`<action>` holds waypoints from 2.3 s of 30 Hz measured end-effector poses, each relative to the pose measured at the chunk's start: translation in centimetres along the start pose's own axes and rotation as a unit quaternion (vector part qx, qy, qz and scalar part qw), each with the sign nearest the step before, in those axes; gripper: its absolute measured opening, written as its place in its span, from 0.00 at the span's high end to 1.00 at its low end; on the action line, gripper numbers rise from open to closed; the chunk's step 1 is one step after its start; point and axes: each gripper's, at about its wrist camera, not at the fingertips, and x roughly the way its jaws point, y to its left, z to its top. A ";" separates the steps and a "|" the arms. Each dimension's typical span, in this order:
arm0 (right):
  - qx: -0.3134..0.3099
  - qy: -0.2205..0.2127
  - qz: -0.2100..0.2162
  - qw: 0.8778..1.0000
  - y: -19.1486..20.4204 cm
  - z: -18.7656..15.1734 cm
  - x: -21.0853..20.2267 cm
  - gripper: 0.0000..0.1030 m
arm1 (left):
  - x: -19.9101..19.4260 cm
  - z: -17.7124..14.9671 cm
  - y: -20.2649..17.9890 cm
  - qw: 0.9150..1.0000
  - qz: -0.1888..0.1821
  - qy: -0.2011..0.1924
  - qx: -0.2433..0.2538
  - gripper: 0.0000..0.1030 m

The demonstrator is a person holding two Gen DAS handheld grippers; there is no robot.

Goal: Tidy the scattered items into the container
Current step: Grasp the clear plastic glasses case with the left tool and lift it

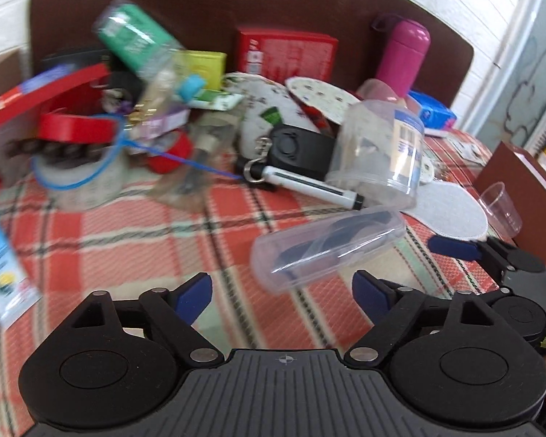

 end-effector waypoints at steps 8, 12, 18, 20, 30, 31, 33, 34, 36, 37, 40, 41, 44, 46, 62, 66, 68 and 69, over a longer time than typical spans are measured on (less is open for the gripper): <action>-0.048 -0.002 0.045 0.998 -0.2 0.4 1.6 0.04 | 3.0 1.2 -0.3 1.000 -0.017 0.016 0.010 0.24; -0.034 -0.007 0.040 0.999 -0.1 0.5 0.8 0.18 | 2.3 0.8 0.3 1.000 -0.011 0.023 0.012 0.34; -0.037 0.006 0.077 0.996 1.8 -0.2 -1.3 0.19 | -1.2 -1.9 1.8 1.000 0.001 0.025 0.000 0.34; -0.042 0.008 0.097 0.994 3.1 -0.7 -1.9 0.19 | -2.9 -3.6 2.2 1.000 0.006 0.026 -0.005 0.30; 0.023 0.017 0.092 0.995 5.2 -1.3 -2.7 0.18 | -6.7 -7.2 3.7 1.000 0.003 0.018 -0.011 0.28; 0.030 0.018 0.091 0.995 5.2 -1.3 -3.0 0.18 | -6.4 -7.0 3.7 1.000 0.001 0.015 -0.008 0.27; 0.019 0.020 0.086 0.996 5.4 -1.3 -3.2 0.18 | -5.8 -6.7 3.6 1.000 0.001 0.008 0.002 0.24; 0.015 0.023 0.083 0.996 5.5 -1.4 -3.2 0.18 | -5.5 -6.6 3.5 1.000 -0.001 0.006 0.005 0.22; 0.015 0.028 0.079 0.996 5.4 -1.5 -3.1 0.17 | -5.0 -6.4 3.5 1.000 -0.011 0.006 0.005 0.22; 0.021 0.032 0.078 0.996 5.2 -1.6 -2.9 0.17 | -4.8 -6.4 3.5 1.000 -0.017 0.008 0.004 0.22; 0.031 0.043 0.073 0.996 4.9 -1.7 -2.1 0.17 | -4.2 -6.5 3.3 1.000 -0.026 0.010 0.007 0.24; 0.030 0.043 0.074 0.996 4.9 -1.6 -1.9 0.17 | -4.1 -6.6 3.2 1.000 -0.027 0.010 0.009 0.23; 0.012 0.039 0.097 0.994 5.0 -1.6 -1.5 0.17 | -4.3 -6.8 3.5 0.999 -0.028 0.007 0.013 0.35; -0.028 0.038 0.113 0.992 5.3 -1.6 -1.4 0.15 | -4.6 -7.0 3.8 0.999 -0.030 0.008 0.013 0.37; -0.179 0.047 0.199 0.962 6.0 -1.7 -0.8 0.07 | -5.0 -7.1 4.7 1.000 0.011 -0.005 -0.029 0.16; -0.209 0.043 0.182 0.960 6.5 -2.2 -1.0 0.07 | -5.5 -7.2 5.9 0.998 -0.012 -0.003 -0.066 0.16; -0.197 0.039 0.174 0.964 6.4 -2.0 -0.6 0.07 | -5.9 -7.2 6.8 0.994 -0.031 0.001 -0.108 0.16; -0.193 0.036 0.170 0.966 6.4 -1.9 -0.5 0.07 | -6.0 -7.2 7.4 0.991 -0.038 0.002 -0.132 0.16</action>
